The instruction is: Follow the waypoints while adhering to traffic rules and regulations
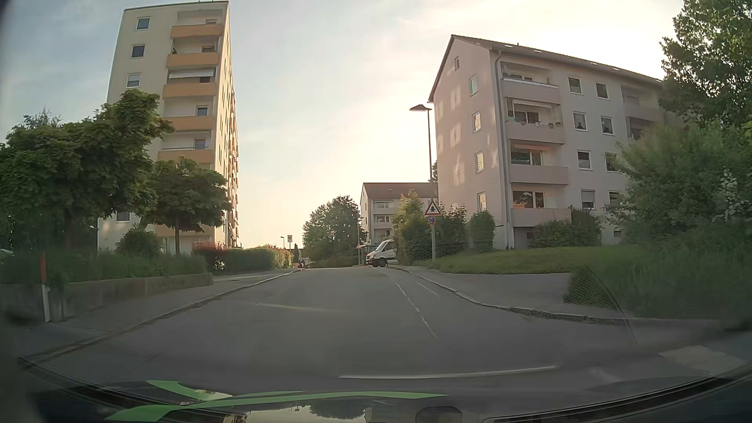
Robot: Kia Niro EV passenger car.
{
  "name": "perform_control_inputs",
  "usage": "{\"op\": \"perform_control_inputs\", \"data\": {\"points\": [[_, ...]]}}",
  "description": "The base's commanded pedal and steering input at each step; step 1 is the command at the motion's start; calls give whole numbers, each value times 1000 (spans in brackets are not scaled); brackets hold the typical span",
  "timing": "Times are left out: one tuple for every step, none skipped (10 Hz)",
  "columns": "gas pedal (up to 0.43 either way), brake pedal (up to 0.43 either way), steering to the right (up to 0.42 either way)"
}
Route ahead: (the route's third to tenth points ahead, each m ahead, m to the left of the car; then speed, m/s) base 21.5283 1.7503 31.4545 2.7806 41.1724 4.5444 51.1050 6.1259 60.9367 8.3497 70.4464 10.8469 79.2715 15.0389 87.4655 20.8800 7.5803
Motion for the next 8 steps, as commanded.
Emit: {"op": "perform_control_inputs", "data": {"points": [[0,0,-30],[0,0,-30],[0,0,-30],[0,0,-29],[0,0,-25],[0,0,-20],[0,0,-17],[0,0,-16]]}}
